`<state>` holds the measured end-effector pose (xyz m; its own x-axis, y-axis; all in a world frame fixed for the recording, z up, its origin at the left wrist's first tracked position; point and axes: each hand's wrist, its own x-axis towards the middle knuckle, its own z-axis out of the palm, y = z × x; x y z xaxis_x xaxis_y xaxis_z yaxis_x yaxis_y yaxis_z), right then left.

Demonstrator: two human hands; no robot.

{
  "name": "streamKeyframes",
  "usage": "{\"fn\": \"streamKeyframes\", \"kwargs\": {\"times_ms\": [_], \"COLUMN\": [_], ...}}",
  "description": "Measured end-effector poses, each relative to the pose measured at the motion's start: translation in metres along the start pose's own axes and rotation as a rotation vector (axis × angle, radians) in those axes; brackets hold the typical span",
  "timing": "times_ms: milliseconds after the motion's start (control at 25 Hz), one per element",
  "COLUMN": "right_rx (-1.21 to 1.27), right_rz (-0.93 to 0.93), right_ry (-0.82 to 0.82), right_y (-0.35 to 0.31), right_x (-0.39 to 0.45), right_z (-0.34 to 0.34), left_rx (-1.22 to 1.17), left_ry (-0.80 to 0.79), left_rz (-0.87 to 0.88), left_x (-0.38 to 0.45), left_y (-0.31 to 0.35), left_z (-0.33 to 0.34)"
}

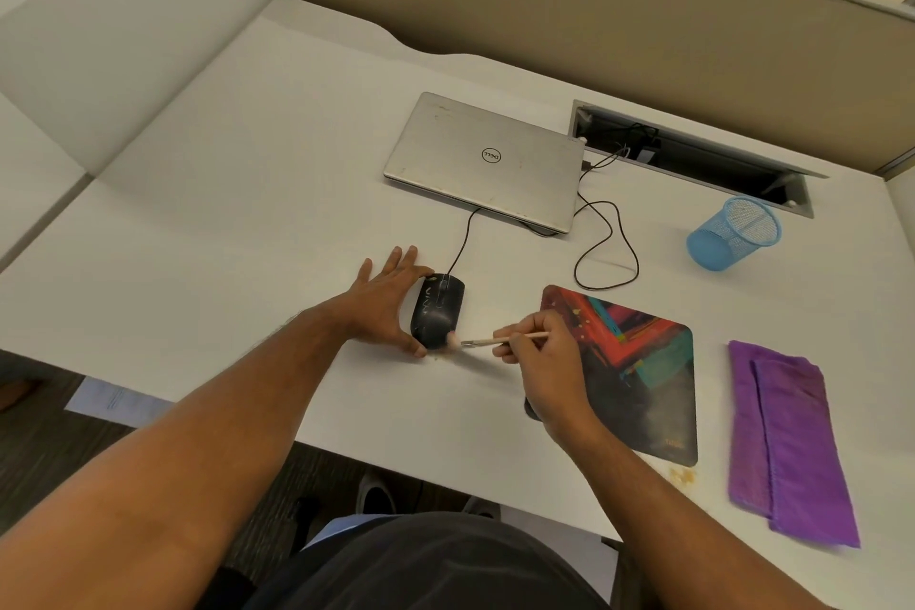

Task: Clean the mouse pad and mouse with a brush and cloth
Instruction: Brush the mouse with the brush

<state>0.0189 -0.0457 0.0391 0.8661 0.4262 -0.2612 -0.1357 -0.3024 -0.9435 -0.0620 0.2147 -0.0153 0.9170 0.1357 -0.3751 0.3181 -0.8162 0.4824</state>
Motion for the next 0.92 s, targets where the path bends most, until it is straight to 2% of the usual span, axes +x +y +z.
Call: {"fn": "streamKeyframes", "kwargs": {"times_ms": [200, 320, 560, 640, 760, 920], "right_rx": [0.116, 0.004, -0.276, -0.266, -0.231, -0.462], "right_rz": [-0.004, 0.008, -0.206, -0.257, -0.23, -0.254], "right_ry": [0.126, 0.055, -0.166, -0.14, -0.012, -0.157], "right_y": [-0.019, -0.028, -0.016, -0.018, -0.029, -0.038], "right_x": [0.029, 0.042, 0.002, 0.002, 0.023, 0.037], "right_z": [0.008, 0.023, 0.012, 0.005, 0.006, 0.017], "left_rx": [-0.004, 0.011, 0.009, 0.002, 0.0, 0.021], "left_ry": [-0.013, -0.023, -0.019, -0.014, -0.021, -0.031], "left_rz": [-0.006, -0.017, -0.026, -0.021, -0.018, -0.028], "left_x": [-0.003, -0.004, -0.004, -0.004, -0.006, -0.004], "left_y": [0.004, 0.007, 0.009, 0.009, 0.01, 0.01], "left_z": [-0.004, -0.005, -0.006, -0.006, -0.008, -0.007]}}
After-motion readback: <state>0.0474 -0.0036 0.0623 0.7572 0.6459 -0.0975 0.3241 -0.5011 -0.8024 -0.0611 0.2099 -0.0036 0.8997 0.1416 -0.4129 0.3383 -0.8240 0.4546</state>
